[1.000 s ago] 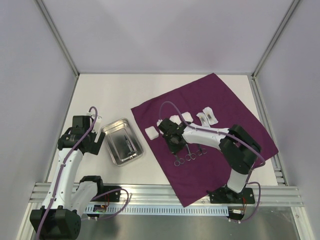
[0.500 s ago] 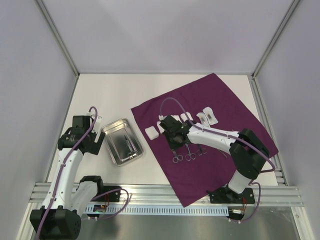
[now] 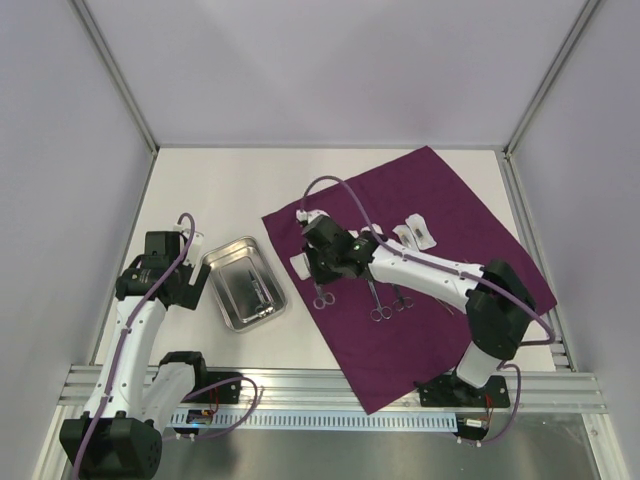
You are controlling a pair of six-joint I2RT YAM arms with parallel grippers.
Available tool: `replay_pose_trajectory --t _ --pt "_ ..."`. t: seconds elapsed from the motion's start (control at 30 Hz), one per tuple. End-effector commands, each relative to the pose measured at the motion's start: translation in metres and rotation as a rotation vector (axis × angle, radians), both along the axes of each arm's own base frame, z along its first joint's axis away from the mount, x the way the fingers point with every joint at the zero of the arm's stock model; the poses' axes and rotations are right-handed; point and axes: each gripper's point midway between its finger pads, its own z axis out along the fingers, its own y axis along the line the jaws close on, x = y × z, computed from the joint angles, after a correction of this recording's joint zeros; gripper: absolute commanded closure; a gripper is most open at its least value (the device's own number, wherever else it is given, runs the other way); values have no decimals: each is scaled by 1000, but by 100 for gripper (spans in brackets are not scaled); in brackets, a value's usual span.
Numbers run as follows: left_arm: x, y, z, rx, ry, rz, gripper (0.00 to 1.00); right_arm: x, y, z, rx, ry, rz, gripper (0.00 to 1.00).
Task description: Prepare the surgical pack
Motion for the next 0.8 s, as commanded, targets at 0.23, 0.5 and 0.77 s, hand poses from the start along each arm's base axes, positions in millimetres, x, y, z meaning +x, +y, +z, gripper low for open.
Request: replay_pose_trajectory --t 0.23,0.5,0.77 --pt "1 2 1 0 -17 22 0 27 149 62 306 -122 56 99" --pt "1 2 0 -1 -16 18 0 23 194 19 287 -100 53 99" --pt "2 1 0 -2 -14 15 0 15 199 -32 232 -29 14 99"
